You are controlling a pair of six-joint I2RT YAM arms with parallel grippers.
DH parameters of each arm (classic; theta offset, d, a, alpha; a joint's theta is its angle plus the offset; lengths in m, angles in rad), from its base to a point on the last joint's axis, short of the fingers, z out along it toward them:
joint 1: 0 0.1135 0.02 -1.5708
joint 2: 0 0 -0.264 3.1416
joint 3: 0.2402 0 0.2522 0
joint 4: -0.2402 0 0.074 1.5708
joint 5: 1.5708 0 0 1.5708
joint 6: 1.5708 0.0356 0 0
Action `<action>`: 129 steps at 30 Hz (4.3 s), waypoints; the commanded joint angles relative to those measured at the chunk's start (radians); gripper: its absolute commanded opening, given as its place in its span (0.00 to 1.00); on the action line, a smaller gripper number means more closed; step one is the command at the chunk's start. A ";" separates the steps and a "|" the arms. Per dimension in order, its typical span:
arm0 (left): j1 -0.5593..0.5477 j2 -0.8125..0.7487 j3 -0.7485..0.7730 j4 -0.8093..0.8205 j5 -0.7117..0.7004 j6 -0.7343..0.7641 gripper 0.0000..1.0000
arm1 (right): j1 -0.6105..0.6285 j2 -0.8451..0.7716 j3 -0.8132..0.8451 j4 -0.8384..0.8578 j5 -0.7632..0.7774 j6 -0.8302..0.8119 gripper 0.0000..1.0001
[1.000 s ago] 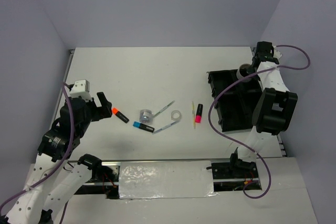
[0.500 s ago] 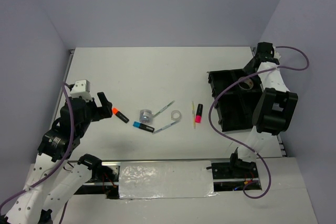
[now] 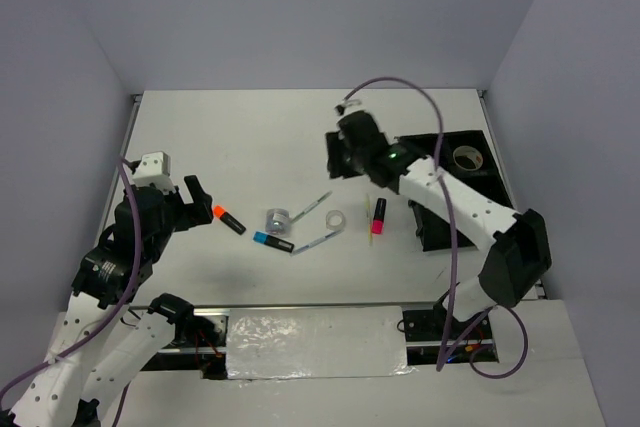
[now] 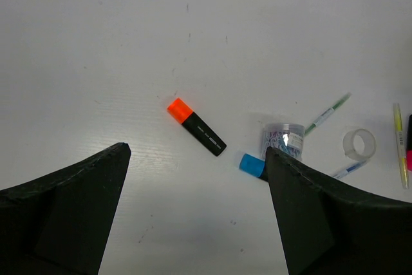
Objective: Sort the stationery into containers
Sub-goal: Pick up the stationery from the center of the board, then place the storage box at the center of the board.
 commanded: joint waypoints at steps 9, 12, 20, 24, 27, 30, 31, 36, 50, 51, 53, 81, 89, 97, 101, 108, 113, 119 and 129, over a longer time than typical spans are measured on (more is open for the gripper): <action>-0.006 0.013 0.007 0.025 -0.014 0.002 0.99 | 0.356 0.216 -0.018 -0.136 0.253 0.137 0.56; -0.006 0.010 0.007 0.027 -0.011 0.005 0.99 | 0.359 0.230 -0.070 -0.086 0.207 0.114 0.54; -0.006 0.022 0.007 0.028 -0.004 0.006 0.99 | 0.351 0.302 -0.078 -0.047 0.222 0.100 0.52; -0.006 0.021 0.007 0.027 -0.011 0.003 0.99 | 0.311 0.317 -0.071 -0.047 0.239 0.132 0.49; -0.006 0.018 0.007 0.027 -0.011 0.003 0.99 | 0.290 0.323 -0.078 -0.033 0.230 0.153 0.47; -0.006 0.021 0.007 0.027 -0.010 0.003 0.99 | 0.273 0.334 -0.086 -0.012 0.212 0.155 0.47; -0.006 0.022 0.006 0.027 -0.011 0.003 0.99 | 0.268 0.337 -0.084 -0.007 0.206 0.152 0.46; -0.006 0.029 0.009 0.025 -0.011 0.003 0.99 | 0.262 0.371 -0.074 0.011 0.175 0.153 0.45; -0.006 0.019 0.007 0.027 -0.011 0.002 0.99 | 0.245 0.443 -0.054 -0.012 0.181 0.204 0.37; -0.004 0.019 0.006 0.027 -0.011 0.003 0.99 | 0.242 0.441 -0.057 -0.006 0.179 0.209 0.37; -0.004 0.019 0.006 0.027 -0.010 0.003 0.99 | 0.242 0.437 -0.066 -0.001 0.178 0.210 0.35; -0.006 0.012 0.006 0.027 -0.011 0.002 0.99 | 0.179 0.301 -0.008 0.007 0.179 0.104 0.00; -0.022 -0.011 0.007 0.018 -0.033 -0.009 0.99 | -0.185 0.101 0.049 -0.061 0.141 0.019 0.00; -0.035 -0.044 0.004 0.019 -0.039 -0.011 0.99 | -0.639 0.191 0.236 -0.095 0.215 0.014 0.00; -0.047 -0.024 0.004 0.022 -0.030 -0.006 0.99 | -0.750 0.297 0.326 -0.092 0.133 0.020 0.00; -0.052 0.033 0.006 0.030 0.001 0.005 0.99 | -0.813 0.447 0.376 -0.044 0.000 -0.005 0.02; -0.052 0.032 0.004 0.038 0.029 0.014 0.99 | -0.819 0.484 0.361 -0.041 0.018 0.008 0.02; -0.053 0.032 0.001 0.042 0.039 0.019 0.99 | -0.824 0.486 0.314 -0.029 0.038 0.020 0.03; -0.056 0.030 0.003 0.039 0.032 0.015 0.99 | -0.835 0.474 0.259 -0.024 0.043 0.037 0.12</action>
